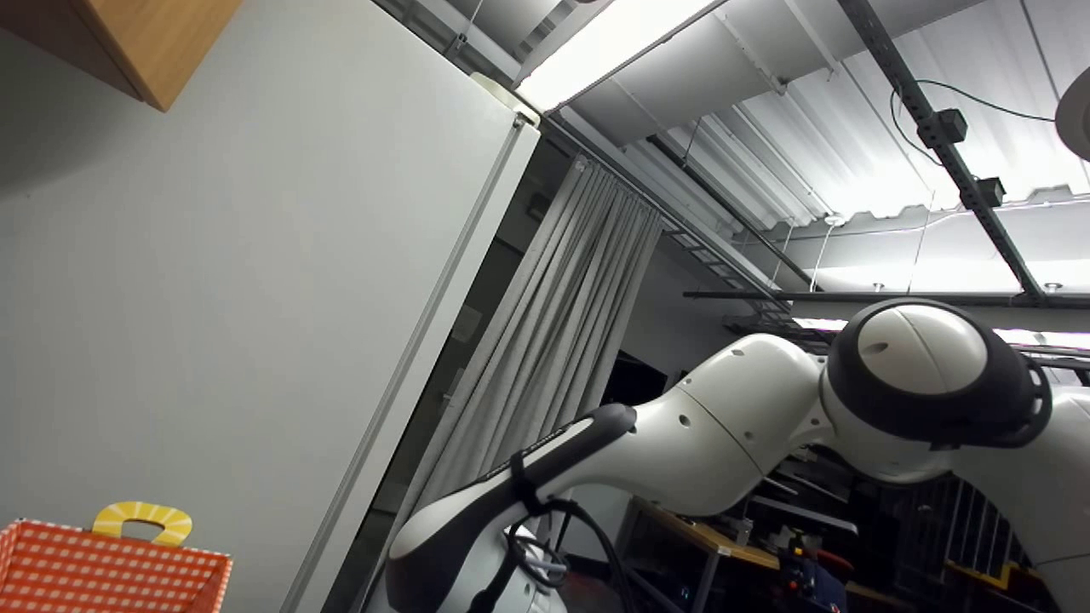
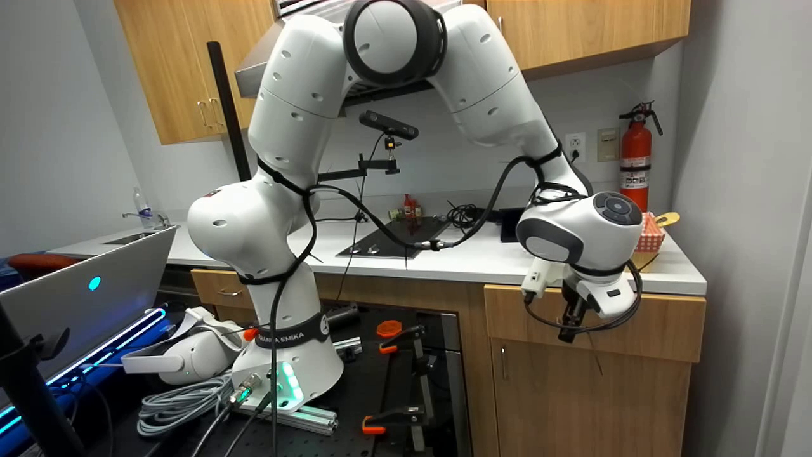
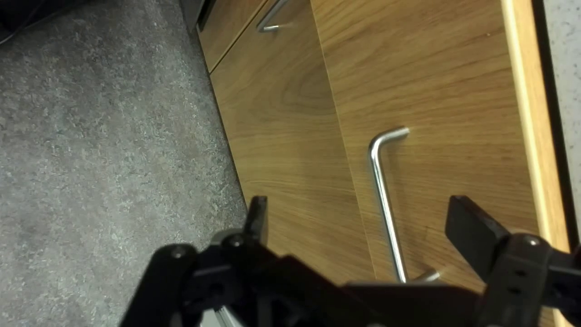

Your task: Open the drawer on the right

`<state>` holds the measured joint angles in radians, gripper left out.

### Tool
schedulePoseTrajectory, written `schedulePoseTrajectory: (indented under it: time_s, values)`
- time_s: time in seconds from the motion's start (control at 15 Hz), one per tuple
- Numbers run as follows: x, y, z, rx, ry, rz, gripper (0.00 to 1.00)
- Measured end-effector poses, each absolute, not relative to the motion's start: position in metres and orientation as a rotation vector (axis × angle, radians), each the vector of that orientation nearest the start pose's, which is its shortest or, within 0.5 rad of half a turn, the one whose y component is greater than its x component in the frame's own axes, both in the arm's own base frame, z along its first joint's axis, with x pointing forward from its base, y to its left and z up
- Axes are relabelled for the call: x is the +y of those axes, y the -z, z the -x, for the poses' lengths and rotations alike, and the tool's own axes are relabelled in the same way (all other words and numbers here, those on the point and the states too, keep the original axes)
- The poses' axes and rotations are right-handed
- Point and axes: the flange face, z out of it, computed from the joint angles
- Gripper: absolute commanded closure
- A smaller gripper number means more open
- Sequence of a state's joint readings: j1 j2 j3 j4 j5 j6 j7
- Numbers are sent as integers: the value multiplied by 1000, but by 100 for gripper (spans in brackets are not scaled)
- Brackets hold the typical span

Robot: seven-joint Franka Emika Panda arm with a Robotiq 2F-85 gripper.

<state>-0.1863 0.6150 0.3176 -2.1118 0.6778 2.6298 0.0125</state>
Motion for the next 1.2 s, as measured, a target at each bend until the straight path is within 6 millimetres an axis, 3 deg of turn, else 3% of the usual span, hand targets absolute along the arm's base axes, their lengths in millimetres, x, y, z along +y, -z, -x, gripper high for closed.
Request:
schedulePoseTrajectory:
  time_s: [0.73, 1.2]
  values:
    - [75, -115, -551, 620, -192, 2605, 0]
    - [80, -101, -561, 543, -153, 2618, 0]
